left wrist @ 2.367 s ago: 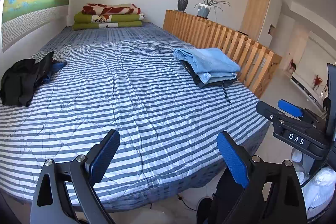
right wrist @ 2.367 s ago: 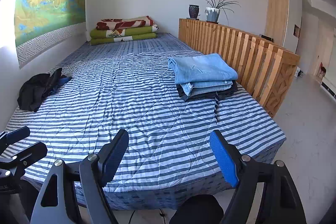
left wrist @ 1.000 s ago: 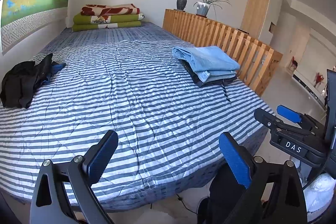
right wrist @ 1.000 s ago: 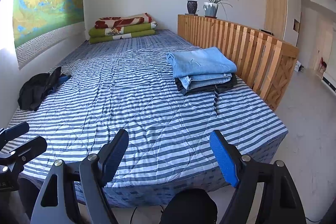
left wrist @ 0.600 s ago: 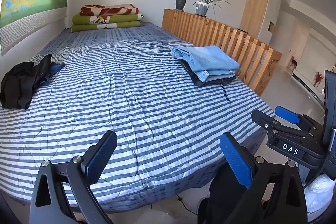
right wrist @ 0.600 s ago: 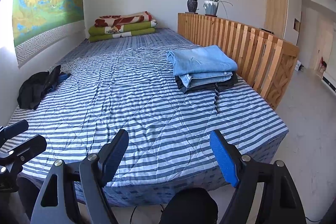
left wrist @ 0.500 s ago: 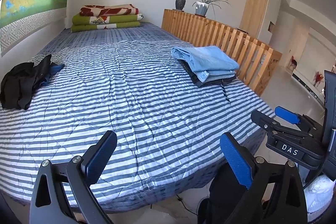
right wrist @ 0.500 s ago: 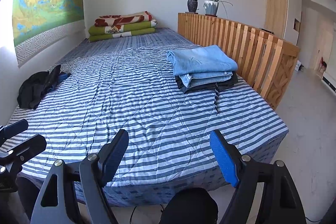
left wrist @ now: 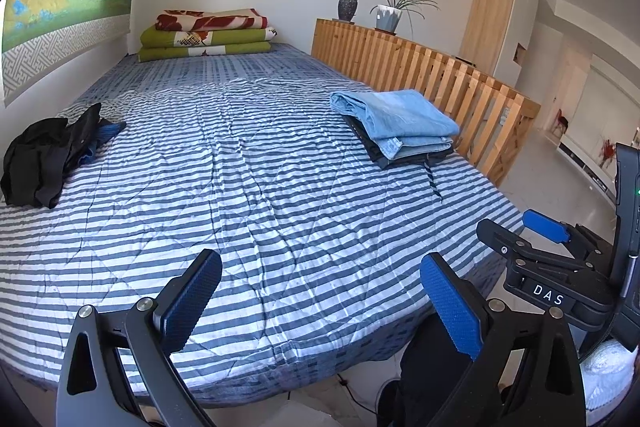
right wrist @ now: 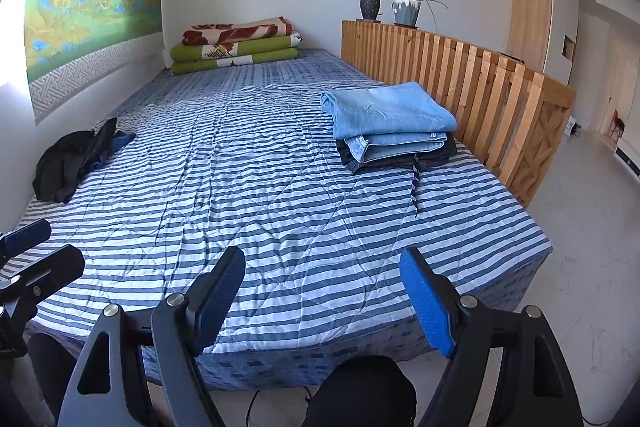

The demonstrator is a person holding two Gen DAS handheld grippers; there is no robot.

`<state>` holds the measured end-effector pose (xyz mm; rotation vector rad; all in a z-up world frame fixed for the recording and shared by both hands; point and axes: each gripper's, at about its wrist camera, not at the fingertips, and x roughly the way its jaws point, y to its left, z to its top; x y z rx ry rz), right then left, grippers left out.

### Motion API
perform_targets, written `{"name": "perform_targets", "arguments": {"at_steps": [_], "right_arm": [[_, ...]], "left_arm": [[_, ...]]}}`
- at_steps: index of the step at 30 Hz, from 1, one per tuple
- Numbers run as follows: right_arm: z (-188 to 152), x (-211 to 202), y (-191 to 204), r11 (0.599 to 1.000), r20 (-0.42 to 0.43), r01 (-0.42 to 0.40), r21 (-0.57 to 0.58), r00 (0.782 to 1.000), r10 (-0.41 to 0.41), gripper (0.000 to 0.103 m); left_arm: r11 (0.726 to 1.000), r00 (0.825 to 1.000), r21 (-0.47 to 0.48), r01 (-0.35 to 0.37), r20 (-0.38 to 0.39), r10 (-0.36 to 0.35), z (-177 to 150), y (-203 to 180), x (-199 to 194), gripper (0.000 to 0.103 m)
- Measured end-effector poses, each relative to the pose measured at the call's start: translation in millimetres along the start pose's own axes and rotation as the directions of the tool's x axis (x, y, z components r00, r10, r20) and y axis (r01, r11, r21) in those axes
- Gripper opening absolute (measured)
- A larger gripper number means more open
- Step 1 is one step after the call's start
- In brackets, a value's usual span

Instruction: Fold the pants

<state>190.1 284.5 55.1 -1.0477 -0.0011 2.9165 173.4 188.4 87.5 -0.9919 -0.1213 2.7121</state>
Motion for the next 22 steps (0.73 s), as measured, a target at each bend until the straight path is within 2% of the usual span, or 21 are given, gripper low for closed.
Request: {"name": "perform_targets", "arguments": {"at_steps": [13,18,22], "right_arm": [[0.1,7.0,0.3,1.0,-0.014,-0.011,-0.011,1.0,0.011,0.076],[-0.1,7.3,2.4,1.0,-0.013,-0.013,-0.017,1.0,0.013,0.076],[-0.2,8.9,3.5,1.0,-0.018,-0.016,-0.017,1.0,0.016,0.076]], "left_arm": [[1.0,1.0,-0.006,-0.009,-0.001,0.009,-0.7,2.5,1.4,0.101],[0.999,1.0,-0.032,-0.011,-0.025,0.011,0.6,6.0,6.6,0.101],[0.999,0.999,-0.008,-0.035,-0.012,0.034,-1.0,5.4,6.0,0.101]]}}
